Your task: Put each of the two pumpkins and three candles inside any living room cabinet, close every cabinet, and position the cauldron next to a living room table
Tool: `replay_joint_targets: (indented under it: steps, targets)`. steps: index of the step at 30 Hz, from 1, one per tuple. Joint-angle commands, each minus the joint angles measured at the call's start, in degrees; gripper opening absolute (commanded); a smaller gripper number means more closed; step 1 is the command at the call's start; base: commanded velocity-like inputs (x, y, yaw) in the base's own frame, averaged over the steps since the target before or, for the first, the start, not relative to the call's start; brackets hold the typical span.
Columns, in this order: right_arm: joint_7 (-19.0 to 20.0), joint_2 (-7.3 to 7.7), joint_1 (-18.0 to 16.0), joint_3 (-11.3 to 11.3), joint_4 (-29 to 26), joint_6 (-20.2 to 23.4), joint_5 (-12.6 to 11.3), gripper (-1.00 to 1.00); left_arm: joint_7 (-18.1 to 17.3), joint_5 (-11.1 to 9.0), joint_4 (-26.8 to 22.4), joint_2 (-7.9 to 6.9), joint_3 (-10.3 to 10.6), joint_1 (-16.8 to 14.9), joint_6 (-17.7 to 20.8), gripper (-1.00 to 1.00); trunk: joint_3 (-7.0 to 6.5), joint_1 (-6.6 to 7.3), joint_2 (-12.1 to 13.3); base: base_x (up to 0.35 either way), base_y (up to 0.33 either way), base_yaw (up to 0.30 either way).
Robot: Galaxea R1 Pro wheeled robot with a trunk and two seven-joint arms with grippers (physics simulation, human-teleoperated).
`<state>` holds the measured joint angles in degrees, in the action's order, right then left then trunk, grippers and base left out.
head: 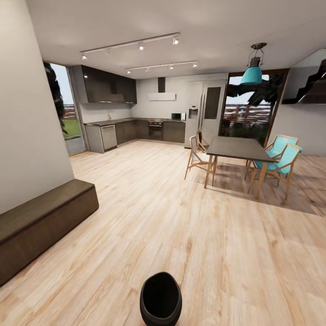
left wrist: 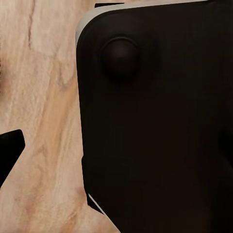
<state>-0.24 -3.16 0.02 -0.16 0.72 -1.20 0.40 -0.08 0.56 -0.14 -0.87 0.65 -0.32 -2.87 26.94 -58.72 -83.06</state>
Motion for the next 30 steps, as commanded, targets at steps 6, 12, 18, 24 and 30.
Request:
replay_joint_targets:
  steps: [6, 12, 18, 24, 30]
  targets:
    - [-0.03, -0.02, -0.02, 0.00, 0.03, -0.13, 0.04, 1.00, -0.01, 0.06, 0.06, -0.01, 0.06, -0.03, -0.21, 1.00, 0.04, -0.01, -0.02, 0.191, 0.000, 0.000]
    - [-0.03, -0.01, -0.02, 0.06, 0.06, -0.12, 0.04, 1.00, -0.01, 0.12, 0.06, -0.01, 0.05, -0.03, -0.21, 1.00, 0.04, -0.01, -0.02, 0.182, 0.000, 0.000]
    - [-0.03, -0.01, -0.02, 0.07, 0.05, -0.12, 0.04, 1.00, -0.01, 0.09, 0.06, -0.01, 0.05, -0.03, -0.44, 1.00, 0.04, -0.01, -0.02, 0.053, 0.000, 0.000]
    - [-0.03, -0.01, -0.02, 0.10, 0.02, -0.12, 0.04, 1.00, -0.01, 0.13, 0.06, -0.01, 0.05, -0.03, -0.69, 1.00, 0.04, -0.01, -0.02, 0.017, 0.000, 0.000]
    - [-0.03, -0.01, -0.02, 0.21, 0.04, -0.12, 0.06, 1.00, -0.01, 0.16, 0.06, -0.01, 0.05, -0.03, -0.72, 1.00, 0.04, -0.01, -0.02, 0.022, 0.000, 0.000]
